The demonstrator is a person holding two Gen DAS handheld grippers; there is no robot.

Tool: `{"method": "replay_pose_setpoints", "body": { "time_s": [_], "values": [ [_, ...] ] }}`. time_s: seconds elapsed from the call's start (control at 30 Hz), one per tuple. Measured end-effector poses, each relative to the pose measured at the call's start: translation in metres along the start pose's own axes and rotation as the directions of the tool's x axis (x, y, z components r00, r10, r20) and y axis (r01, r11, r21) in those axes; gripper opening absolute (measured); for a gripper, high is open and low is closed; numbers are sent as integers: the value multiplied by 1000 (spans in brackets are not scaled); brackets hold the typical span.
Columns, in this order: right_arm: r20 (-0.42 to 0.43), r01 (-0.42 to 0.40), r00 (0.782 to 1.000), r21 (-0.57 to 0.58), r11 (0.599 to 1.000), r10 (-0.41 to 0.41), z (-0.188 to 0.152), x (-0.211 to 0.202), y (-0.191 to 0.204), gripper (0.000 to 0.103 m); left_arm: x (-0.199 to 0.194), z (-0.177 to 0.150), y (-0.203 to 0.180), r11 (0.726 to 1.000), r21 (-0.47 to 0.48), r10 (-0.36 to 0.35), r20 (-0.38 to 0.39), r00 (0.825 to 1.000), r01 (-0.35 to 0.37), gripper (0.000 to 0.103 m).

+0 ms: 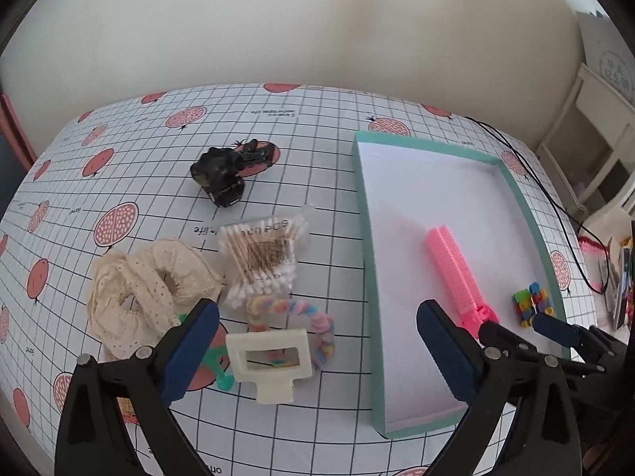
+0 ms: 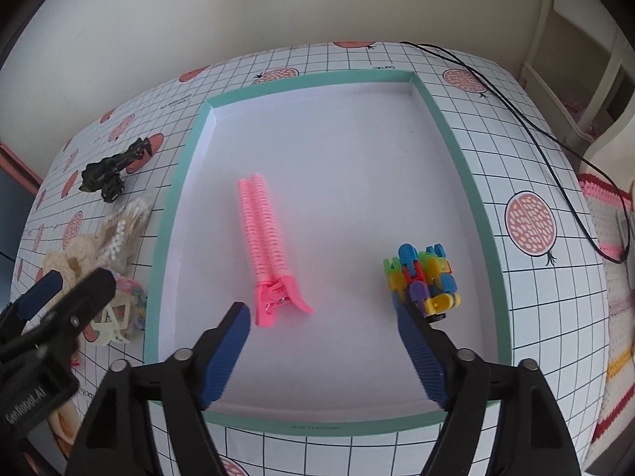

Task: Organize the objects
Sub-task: 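Open the right gripper to release the block toy inside the tray, then move both grippers back from the tray toward the item pile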

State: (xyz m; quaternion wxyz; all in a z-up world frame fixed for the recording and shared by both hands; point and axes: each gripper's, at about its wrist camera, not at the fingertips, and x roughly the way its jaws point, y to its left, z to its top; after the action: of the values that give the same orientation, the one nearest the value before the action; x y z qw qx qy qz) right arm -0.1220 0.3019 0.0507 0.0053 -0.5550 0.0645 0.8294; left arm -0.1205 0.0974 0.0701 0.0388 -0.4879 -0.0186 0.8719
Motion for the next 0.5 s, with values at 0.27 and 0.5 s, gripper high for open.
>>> {"method": "replay_pose_setpoints", "body": {
  "time_s": [0.27, 0.5],
  "values": [
    [17, -14, 1000, 13, 1000, 14, 0, 0, 0, 103, -1, 2, 10, 1000, -27, -4, 9, 1000, 4, 100],
    [55, -6, 998, 45, 999, 4, 3, -5, -7, 103, -8, 5, 20, 998, -55, -8, 27, 1000, 9, 100]
  ]
}}
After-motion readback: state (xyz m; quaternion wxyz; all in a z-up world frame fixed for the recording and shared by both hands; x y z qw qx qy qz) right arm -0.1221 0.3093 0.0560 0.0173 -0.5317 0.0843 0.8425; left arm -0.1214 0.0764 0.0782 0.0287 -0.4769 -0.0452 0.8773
